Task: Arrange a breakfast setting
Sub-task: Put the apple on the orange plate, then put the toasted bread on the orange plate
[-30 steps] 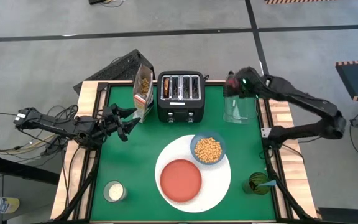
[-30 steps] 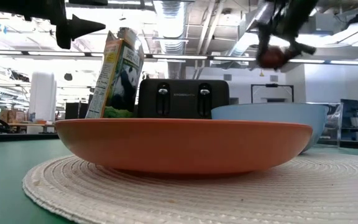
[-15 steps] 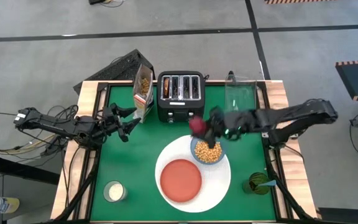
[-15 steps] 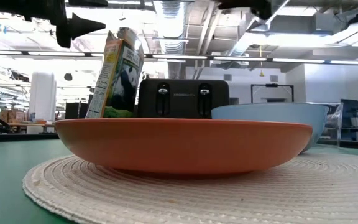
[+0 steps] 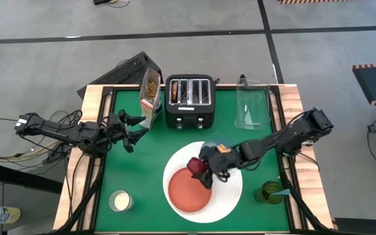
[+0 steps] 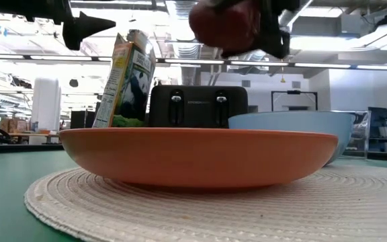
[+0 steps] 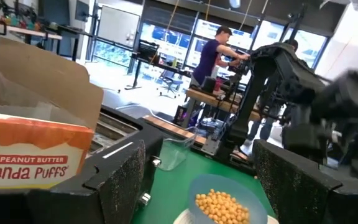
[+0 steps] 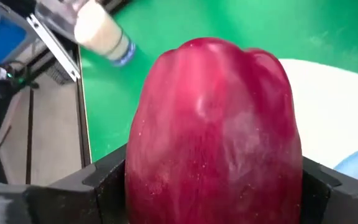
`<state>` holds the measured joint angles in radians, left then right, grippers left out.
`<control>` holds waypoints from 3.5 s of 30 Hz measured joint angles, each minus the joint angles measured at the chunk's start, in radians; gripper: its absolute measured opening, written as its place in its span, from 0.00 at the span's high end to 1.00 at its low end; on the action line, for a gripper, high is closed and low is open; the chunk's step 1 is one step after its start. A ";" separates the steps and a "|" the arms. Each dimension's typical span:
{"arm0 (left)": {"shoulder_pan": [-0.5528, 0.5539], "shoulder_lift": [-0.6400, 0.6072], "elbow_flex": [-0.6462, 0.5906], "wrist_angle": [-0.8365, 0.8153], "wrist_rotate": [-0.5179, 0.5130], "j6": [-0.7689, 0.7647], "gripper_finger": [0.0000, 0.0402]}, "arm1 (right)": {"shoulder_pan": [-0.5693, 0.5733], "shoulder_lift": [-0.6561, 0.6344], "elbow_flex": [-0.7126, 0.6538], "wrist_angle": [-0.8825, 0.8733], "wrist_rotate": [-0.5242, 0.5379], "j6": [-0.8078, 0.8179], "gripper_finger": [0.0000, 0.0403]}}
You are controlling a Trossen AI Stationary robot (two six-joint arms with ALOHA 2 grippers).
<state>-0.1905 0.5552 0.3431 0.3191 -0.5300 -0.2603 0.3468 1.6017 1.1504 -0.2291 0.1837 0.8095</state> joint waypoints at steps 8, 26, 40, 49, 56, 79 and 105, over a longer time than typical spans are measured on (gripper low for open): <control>0.000 0.000 0.000 -0.022 0.001 -0.084 0.30 | 0.075 0.116 0.000 0.001 -0.001 0.072 0.21; 0.000 0.000 0.000 -0.126 0.100 -0.156 0.30 | 0.100 0.229 0.003 0.031 -0.004 0.188 0.21; 0.000 0.000 0.000 -0.127 0.107 -0.156 0.30 | 0.082 0.237 0.000 0.059 -0.025 0.185 0.21; 0.000 0.000 0.000 -0.128 0.107 -0.156 0.30 | 0.082 0.237 0.000 0.057 -0.026 0.185 0.19; 0.000 0.000 0.000 -0.128 0.107 -0.156 0.30 | 0.083 0.237 0.000 0.046 -0.026 0.185 0.11; 0.000 0.000 0.000 -0.126 0.106 -0.155 0.30 | -0.070 0.226 0.157 0.060 -0.235 0.179 0.10; 0.000 0.000 0.000 -0.126 0.127 -0.092 0.30 | -0.661 0.226 0.513 0.036 -0.322 0.162 0.13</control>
<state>-0.1902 0.5552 0.3428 0.1933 -0.4027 -0.3523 -0.3143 1.8278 1.6631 -0.1935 -0.1383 0.9715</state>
